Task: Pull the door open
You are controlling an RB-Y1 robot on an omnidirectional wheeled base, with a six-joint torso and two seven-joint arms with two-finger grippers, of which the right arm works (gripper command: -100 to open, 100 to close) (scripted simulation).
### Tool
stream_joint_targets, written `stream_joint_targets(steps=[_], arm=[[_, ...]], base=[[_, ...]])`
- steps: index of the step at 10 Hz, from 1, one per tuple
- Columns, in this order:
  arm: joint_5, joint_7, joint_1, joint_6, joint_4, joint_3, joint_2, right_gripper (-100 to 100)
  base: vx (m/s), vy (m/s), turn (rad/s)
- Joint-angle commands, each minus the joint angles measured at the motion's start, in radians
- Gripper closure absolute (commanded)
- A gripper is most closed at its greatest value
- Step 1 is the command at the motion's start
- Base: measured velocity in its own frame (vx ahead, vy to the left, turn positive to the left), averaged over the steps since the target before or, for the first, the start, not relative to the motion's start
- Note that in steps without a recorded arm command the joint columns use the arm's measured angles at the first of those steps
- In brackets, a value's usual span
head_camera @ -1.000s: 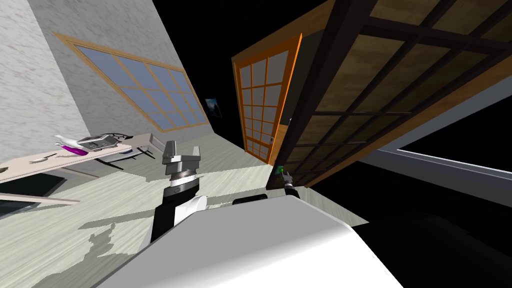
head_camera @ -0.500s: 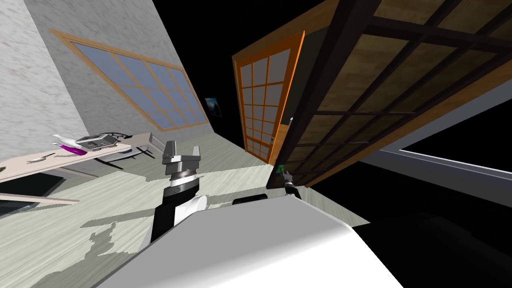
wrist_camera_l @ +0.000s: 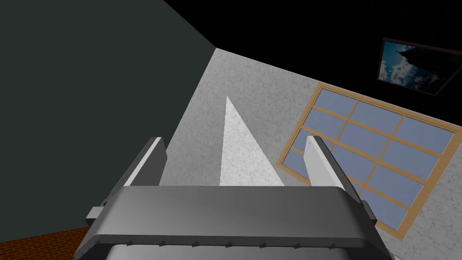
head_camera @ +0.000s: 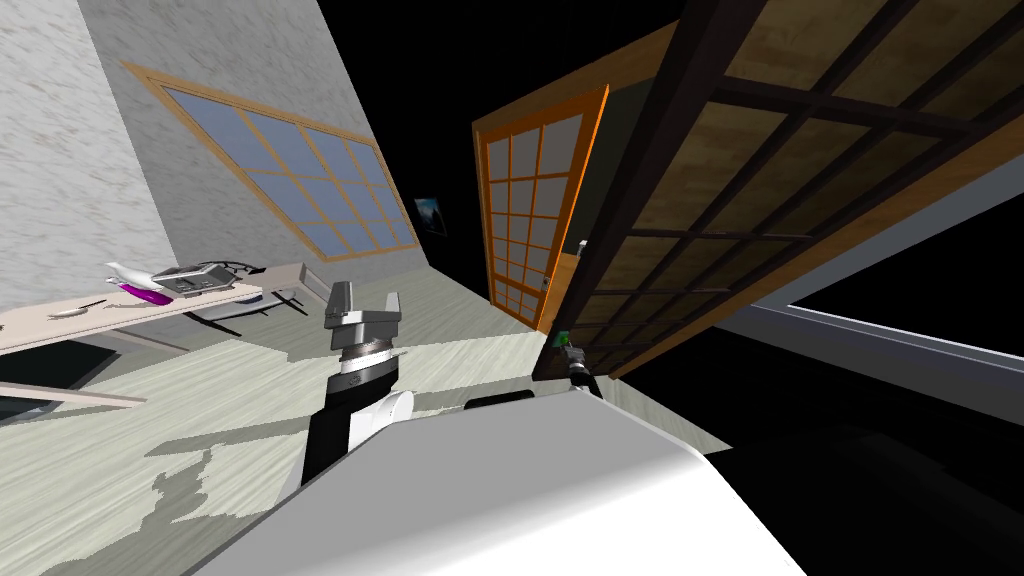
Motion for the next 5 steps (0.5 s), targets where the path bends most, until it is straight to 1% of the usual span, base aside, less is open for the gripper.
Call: stream_joint_targets(steps=[1,4,5], arm=[[0.001,0.0,-0.001,-0.002,-0.001,0.001,0.001,100],[0.001,0.0,-0.001,-0.002,-0.001,0.001,0.001,100],[0.015,-0.015,0.006,-0.037,0.005,0.021,0.001,-100]], base=[[-0.009,0.018,-0.012],[-0.002,0.002,-0.005],[-0.112,-0.054,0.137]])
